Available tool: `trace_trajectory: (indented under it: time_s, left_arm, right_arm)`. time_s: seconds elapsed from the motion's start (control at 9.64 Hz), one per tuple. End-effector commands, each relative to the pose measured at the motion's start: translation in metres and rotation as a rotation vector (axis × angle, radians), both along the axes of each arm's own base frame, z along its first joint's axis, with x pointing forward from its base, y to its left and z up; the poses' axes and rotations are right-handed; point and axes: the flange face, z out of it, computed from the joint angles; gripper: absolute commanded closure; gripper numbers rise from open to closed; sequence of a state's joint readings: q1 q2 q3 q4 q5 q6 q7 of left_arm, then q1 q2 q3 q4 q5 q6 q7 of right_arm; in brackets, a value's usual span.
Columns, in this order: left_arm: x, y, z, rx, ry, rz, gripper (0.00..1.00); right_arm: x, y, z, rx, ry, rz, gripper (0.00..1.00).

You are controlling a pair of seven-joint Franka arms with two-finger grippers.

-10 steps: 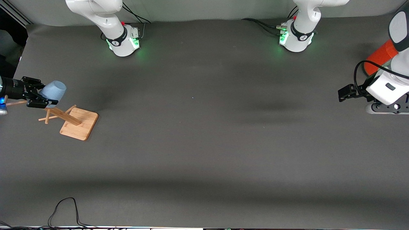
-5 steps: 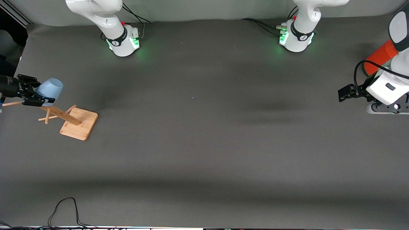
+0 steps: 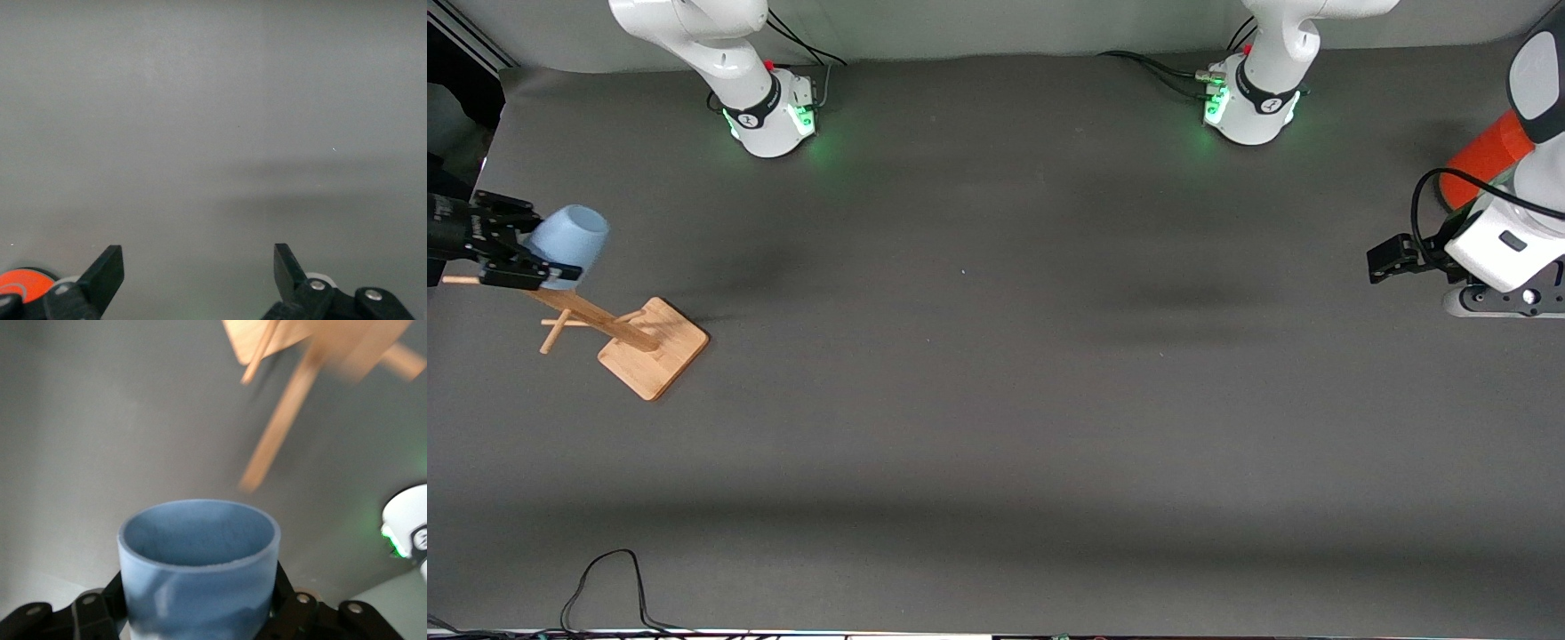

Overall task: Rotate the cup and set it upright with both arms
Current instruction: 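Slide the blue cup off the peg and carry it toward the table middle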

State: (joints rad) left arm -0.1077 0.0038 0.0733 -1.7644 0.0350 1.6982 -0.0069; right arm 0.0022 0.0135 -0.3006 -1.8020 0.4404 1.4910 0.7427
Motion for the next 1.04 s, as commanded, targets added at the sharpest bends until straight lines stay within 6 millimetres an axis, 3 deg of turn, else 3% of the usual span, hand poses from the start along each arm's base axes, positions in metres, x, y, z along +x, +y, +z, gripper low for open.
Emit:
trace_trajectory:
  time_s: [0.0, 0.1, 0.31, 0.52, 0.73, 0.93]
  left_arm:
    - [-0.002, -0.001, 0.007, -0.007, 0.006, -0.012, 0.0]
    - [-0.002, -0.001, 0.007, -0.007, 0.006, -0.012, 0.0]
    - [-0.002, -0.001, 0.007, -0.007, 0.006, -0.012, 0.0]
    - [-0.002, -0.002, 0.007, -0.007, 0.006, -0.014, 0.0]
    - [-0.002, -0.001, 0.007, -0.008, 0.006, -0.012, 0.0]
    - [-0.002, -0.002, 0.008, -0.007, 0.003, -0.015, 0.0]
  right_arm:
    - [0.018, 0.072, 0.037, -0.031, 0.007, -0.065, 0.51]
    - [0.024, 0.106, 0.044, -0.049, 0.001, -0.083, 0.51]
    - [0.038, 0.212, 0.044, -0.094, -0.024, -0.167, 0.51]
    - [0.042, 0.325, 0.014, -0.161, -0.072, -0.213, 0.5]
    - [0.024, 0.43, -0.024, -0.266, -0.126, -0.219, 0.5]
    - [0.006, 0.498, -0.071, -0.334, -0.156, -0.164, 0.5]
